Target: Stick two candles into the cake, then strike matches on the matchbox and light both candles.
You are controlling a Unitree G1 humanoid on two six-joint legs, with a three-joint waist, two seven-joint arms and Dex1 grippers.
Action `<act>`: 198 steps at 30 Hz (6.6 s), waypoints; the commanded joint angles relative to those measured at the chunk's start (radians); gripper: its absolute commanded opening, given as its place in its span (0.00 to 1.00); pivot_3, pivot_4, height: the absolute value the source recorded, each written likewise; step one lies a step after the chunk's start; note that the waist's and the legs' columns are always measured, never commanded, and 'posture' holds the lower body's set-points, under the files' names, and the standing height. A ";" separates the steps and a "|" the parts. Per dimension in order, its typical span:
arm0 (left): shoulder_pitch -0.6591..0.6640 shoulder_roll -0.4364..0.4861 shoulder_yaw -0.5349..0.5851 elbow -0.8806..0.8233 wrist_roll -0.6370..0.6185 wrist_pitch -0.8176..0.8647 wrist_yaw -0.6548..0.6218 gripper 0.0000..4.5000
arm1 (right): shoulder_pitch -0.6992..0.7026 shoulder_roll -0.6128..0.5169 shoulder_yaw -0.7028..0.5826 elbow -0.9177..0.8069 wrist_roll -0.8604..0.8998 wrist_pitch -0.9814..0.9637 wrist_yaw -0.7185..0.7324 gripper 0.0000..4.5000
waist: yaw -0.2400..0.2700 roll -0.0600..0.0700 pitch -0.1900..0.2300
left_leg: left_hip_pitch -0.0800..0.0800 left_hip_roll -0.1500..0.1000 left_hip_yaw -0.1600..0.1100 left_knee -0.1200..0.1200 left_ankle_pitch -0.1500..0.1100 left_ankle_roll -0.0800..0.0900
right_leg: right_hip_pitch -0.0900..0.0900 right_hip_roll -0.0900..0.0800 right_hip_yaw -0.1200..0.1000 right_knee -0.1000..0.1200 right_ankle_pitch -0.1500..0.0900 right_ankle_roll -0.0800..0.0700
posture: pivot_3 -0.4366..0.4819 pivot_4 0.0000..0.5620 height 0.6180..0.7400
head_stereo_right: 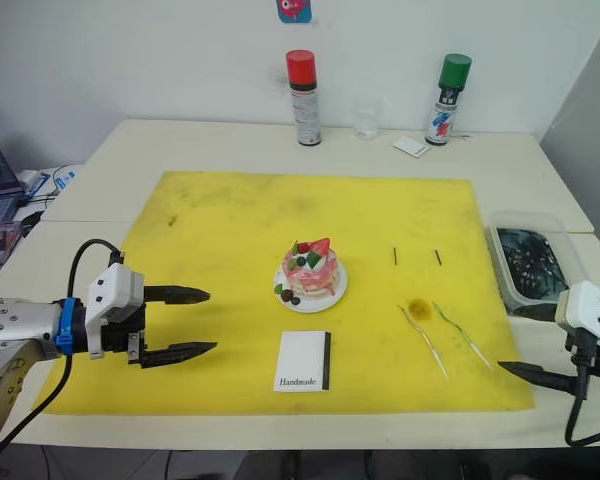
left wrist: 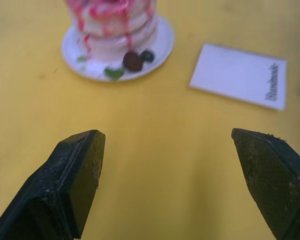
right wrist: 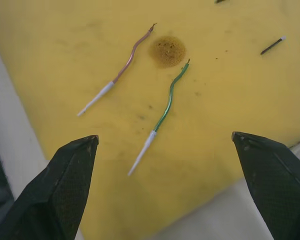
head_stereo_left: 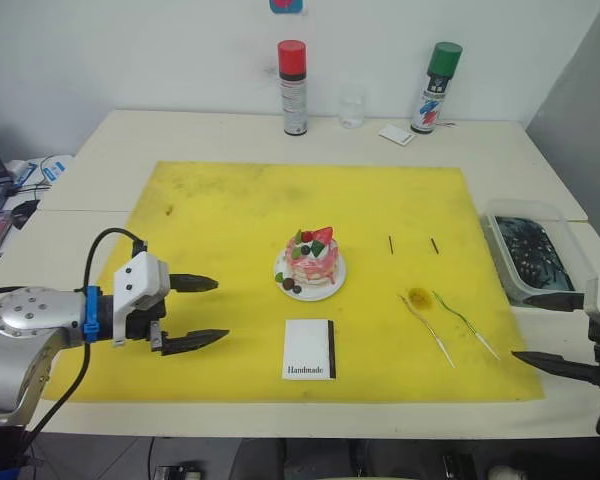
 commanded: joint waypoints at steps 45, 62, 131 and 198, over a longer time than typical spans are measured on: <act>-0.112 -0.121 -0.104 -0.087 -0.084 -0.078 -0.034 1.00 | 0.016 0.215 0.194 -0.212 -0.070 0.276 -0.426 0.00 | 0.000 0.000 0.000 | 0.006 0.001 0.004 0.008 0.000 0.000 | 0.003 0.007 0.020 -0.001 0.001 0.004 | 0.48 0.27 1.00; -0.467 -0.233 -0.002 0.088 -0.538 0.598 0.378 1.00 | -0.537 0.317 0.117 -0.232 0.546 0.673 -0.625 0.00 | -0.002 -0.002 0.002 | -0.003 0.002 0.002 0.008 0.000 0.000 | -0.005 0.012 0.018 -0.002 0.004 0.009 | 0.48 0.27 1.00; -0.618 -0.252 -0.114 0.232 -0.305 0.340 0.339 0.00 | -0.932 0.145 0.735 -0.111 0.511 0.305 -0.689 1.00 | -0.001 -0.001 0.002 | -0.017 0.001 0.003 0.004 0.000 0.001 | -0.021 0.014 0.018 -0.006 0.007 0.004 | 0.48 0.27 1.00; -0.463 -0.502 -0.165 0.383 0.026 0.004 0.296 0.00 | -0.802 0.224 0.716 -0.263 0.284 0.367 -0.520 1.00 | 0.001 -0.002 0.002 | -0.018 0.001 0.001 0.009 0.000 0.001 | -0.020 0.012 0.017 0.000 0.008 0.004 | 0.48 0.27 1.00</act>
